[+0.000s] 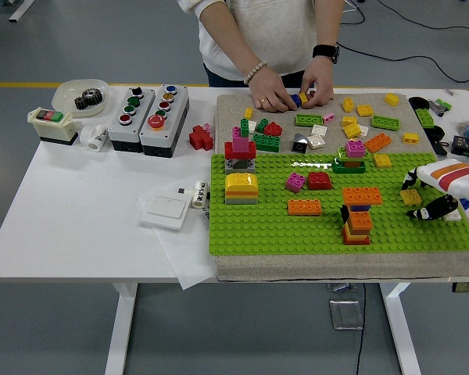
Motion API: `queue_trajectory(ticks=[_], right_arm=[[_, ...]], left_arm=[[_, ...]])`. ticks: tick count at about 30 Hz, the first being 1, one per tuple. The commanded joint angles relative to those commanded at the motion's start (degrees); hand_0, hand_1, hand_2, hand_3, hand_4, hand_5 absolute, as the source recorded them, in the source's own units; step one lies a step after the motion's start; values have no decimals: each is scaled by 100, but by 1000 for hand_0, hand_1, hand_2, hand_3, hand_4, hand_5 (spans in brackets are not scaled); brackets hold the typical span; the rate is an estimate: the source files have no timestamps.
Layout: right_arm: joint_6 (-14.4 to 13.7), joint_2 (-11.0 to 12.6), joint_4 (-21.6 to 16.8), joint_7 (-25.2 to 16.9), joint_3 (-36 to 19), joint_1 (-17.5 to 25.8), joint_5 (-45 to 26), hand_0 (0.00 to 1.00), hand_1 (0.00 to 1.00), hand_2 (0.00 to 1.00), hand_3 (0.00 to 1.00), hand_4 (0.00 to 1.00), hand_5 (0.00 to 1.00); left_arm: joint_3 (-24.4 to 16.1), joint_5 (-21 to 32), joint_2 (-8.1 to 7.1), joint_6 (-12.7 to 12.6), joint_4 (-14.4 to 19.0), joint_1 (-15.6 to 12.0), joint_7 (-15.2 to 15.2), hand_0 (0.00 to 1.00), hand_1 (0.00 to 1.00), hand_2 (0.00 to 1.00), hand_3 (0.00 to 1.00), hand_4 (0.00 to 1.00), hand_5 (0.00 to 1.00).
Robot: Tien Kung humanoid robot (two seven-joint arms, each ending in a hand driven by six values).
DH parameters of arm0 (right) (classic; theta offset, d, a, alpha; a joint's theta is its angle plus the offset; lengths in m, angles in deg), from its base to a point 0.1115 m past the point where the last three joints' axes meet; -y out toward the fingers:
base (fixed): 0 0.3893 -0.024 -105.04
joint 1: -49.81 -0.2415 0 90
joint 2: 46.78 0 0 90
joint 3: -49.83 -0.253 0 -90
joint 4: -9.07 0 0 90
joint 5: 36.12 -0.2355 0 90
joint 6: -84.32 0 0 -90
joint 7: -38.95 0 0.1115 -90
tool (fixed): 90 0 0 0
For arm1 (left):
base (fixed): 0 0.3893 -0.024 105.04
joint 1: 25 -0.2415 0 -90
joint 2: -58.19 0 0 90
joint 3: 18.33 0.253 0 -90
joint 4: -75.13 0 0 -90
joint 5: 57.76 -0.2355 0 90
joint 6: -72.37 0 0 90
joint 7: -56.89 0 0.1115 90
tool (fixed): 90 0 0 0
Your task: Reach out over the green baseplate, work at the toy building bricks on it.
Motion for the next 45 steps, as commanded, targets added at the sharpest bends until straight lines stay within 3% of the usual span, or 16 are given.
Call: queue_trajectory(ticks=[13,45], right_arm=[[-391,-8,78,-130,8,59,94,386,533,618,608,779,365],[-721,-14,175,-296,-68,158,62,318,473,569,562,706,380]], left_arm=[[2,-12,12,-3,18,12,-8,550,632,691,609,639,730],[14,-26,15,-4,30,35,-21,551,638,695,608,641,726]])
